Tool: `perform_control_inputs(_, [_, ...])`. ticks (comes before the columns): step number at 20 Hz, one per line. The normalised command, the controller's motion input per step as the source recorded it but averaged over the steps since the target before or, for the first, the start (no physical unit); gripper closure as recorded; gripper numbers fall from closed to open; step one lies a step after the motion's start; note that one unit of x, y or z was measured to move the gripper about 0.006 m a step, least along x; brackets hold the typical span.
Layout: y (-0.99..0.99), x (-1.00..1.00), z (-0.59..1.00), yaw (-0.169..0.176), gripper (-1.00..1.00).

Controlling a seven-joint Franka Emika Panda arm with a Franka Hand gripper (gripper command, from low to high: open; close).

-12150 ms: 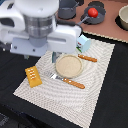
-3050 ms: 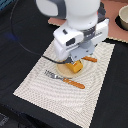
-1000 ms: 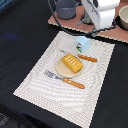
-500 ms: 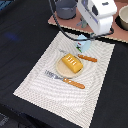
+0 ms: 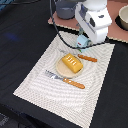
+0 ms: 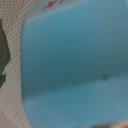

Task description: Interact with the objects in diverse but meaningful ways.

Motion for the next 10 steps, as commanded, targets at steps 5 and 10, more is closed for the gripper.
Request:
perform_control_inputs(5, [0.07,-0.11,-0.26,0.096,1.00])
perform_control_inputs(10, [0.06,0.01,0.01,0.088,1.00])
